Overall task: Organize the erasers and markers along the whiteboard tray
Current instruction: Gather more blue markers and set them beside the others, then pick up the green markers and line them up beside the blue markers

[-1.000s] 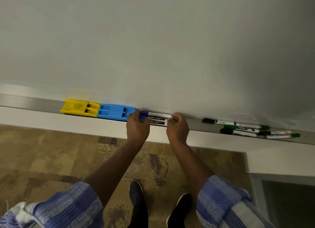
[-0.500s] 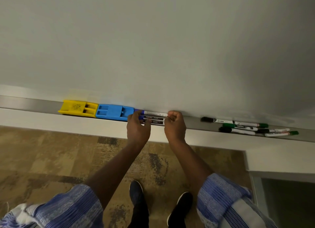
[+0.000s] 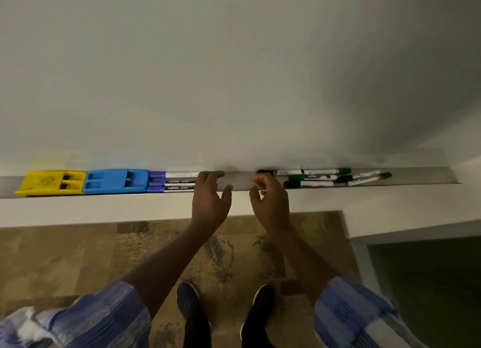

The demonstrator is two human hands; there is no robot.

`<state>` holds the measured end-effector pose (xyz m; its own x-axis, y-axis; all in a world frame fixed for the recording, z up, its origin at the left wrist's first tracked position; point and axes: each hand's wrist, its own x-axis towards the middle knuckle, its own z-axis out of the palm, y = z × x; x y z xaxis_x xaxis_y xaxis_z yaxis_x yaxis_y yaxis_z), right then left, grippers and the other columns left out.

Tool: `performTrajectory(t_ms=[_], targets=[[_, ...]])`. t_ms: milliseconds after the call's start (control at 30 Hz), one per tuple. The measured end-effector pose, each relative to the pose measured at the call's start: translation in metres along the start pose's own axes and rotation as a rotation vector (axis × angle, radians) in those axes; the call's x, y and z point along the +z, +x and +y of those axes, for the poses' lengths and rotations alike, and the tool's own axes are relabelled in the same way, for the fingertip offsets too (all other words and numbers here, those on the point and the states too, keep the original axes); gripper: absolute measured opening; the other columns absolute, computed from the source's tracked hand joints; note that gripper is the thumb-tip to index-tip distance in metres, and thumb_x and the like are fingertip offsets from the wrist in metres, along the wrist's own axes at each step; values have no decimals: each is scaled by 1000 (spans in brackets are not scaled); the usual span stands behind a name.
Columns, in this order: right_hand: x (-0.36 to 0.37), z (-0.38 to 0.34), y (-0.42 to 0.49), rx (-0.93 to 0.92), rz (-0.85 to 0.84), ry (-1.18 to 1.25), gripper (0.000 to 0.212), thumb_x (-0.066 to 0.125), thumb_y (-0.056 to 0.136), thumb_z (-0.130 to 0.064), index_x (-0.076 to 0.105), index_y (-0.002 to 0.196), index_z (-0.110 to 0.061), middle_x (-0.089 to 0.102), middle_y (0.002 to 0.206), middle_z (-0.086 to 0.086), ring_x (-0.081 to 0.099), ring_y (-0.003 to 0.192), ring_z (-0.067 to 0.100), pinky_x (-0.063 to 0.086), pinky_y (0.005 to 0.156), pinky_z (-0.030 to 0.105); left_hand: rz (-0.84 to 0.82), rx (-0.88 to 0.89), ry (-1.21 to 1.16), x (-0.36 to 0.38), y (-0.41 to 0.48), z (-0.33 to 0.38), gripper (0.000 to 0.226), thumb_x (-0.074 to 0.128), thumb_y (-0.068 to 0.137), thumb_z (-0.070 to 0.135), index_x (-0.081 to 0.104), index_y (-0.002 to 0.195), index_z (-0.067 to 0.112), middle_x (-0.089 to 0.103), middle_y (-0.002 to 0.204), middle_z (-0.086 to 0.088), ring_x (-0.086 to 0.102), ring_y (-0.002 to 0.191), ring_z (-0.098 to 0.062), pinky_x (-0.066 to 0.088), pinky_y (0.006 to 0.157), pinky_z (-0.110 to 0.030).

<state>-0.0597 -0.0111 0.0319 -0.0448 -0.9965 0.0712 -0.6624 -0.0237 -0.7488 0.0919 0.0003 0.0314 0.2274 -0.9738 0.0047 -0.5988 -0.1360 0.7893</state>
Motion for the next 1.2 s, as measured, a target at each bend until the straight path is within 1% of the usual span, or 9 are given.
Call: performTrajectory(t_ms=[67, 133, 267, 467, 600, 833, 933, 1100, 1200], targets=[[-27, 26, -1, -56, 41, -110, 22, 66, 91, -13, 65, 112, -7, 70, 111, 6, 64, 104, 17, 48, 87, 19, -66, 79, 44, 19, 0, 15, 37, 68, 91, 21, 61, 126, 9, 56, 125, -10, 60, 104, -24, 53, 83, -35], [-51, 51, 1, -71, 70, -231, 22, 65, 91, -14, 66, 112, -8, 70, 110, 7, 64, 105, 21, 47, 88, 24, -129, 166, 104, 38, 2, 27, 37, 68, 91, 18, 61, 126, 7, 58, 122, -12, 56, 108, -28, 52, 86, -40], [-89, 91, 8, -88, 39, -441, 29, 65, 90, -12, 66, 119, -8, 68, 118, 12, 61, 112, 28, 52, 93, 37, -216, 278, 225, 68, 5, 49, 39, 68, 88, 14, 63, 125, 6, 60, 117, -13, 56, 105, -32, 50, 87, -43], [-114, 123, 24, -138, -59, -570, 36, 68, 86, -8, 65, 122, -8, 65, 122, 15, 59, 115, 33, 51, 94, 42, -342, 278, 404, 103, 5, 62, 43, 65, 92, 29, 59, 131, 12, 55, 129, -10, 50, 118, -30, 45, 95, -43], [-123, 129, 34, -174, -89, -645, 40, 72, 81, -9, 65, 121, -8, 64, 118, 16, 59, 112, 35, 52, 90, 44, -338, 279, 451, 112, 0, 65, 43, 64, 92, 33, 60, 130, 13, 53, 130, -9, 46, 121, -29, 42, 95, -43], [-126, 132, 45, -214, -133, -677, 30, 66, 84, -9, 65, 113, -14, 63, 109, 8, 59, 102, 30, 47, 85, 40, -339, 272, 430, 112, -1, 65, 42, 64, 93, 33, 59, 131, 14, 52, 131, -7, 45, 122, -27, 43, 98, -42], [-122, 127, 49, -251, -183, -657, 27, 62, 87, -10, 65, 114, -14, 64, 110, 7, 59, 101, 29, 48, 85, 41, -330, 276, 404, 112, -3, 65, 46, 64, 94, 31, 54, 136, 13, 53, 134, -8, 46, 123, -25, 42, 100, -40], [-105, 112, 44, -324, -257, -541, 30, 62, 89, -11, 63, 119, -13, 62, 118, 6, 58, 109, 26, 47, 92, 38, -325, 396, 476, 111, -10, 65, 47, 67, 91, 27, 55, 134, 12, 53, 137, -13, 48, 125, -31, 43, 100, -45], [-93, 99, 41, -354, -253, -422, 30, 63, 86, -5, 66, 116, -10, 65, 113, 8, 60, 103, 26, 46, 88, 35, -346, 465, 553, 107, -10, 60, 49, 70, 89, 27, 57, 133, 12, 56, 132, -13, 52, 121, -33, 46, 96, -45]])
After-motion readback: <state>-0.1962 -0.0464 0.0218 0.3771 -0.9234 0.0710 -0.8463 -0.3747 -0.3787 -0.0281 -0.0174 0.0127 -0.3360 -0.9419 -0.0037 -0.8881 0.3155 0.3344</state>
